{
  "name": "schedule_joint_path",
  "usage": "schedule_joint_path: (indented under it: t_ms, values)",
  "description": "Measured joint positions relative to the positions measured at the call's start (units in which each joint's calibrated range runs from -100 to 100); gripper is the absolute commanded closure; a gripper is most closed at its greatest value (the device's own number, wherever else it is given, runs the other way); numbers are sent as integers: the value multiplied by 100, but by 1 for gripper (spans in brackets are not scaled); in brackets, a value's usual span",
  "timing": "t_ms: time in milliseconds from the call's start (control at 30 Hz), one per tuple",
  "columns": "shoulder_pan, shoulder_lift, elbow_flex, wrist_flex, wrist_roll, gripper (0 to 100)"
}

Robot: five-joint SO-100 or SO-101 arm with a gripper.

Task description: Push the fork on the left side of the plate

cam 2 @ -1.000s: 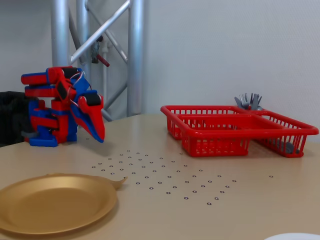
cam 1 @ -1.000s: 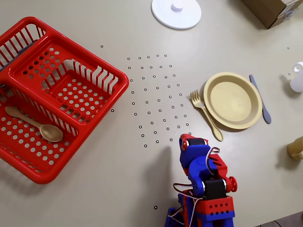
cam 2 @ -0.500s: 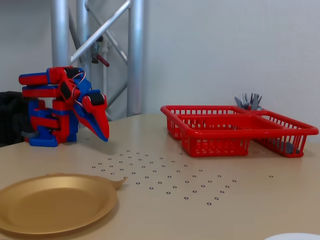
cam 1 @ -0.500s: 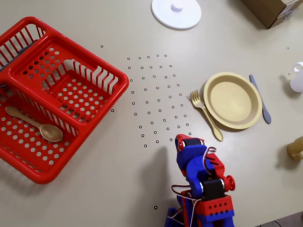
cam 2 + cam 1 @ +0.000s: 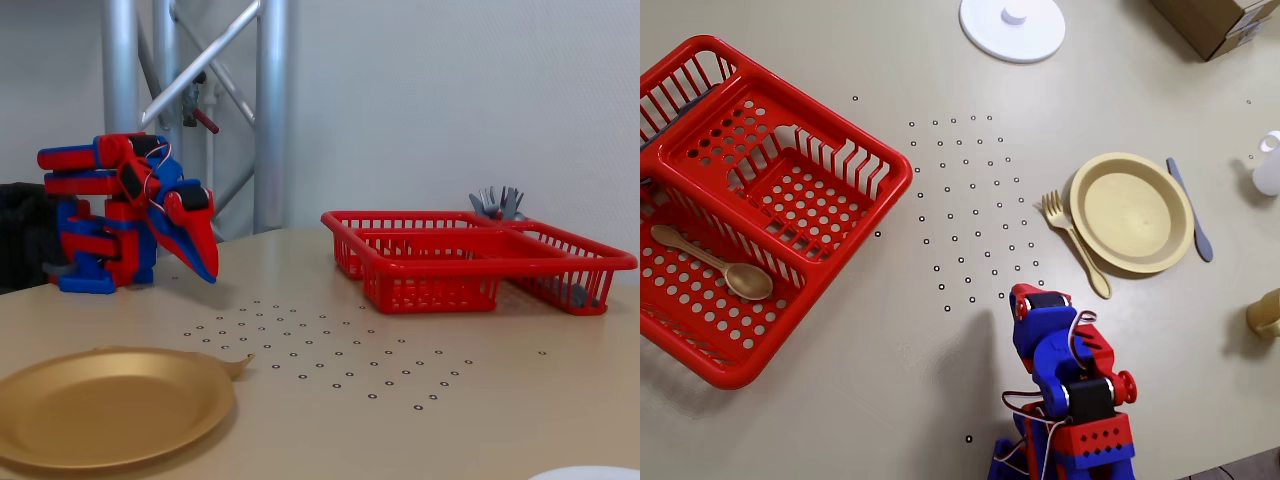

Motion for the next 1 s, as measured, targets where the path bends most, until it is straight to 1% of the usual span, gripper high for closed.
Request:
schedule_joint_path:
  t_ms: [1000]
  values:
    - [0, 0, 0, 0, 63, 100]
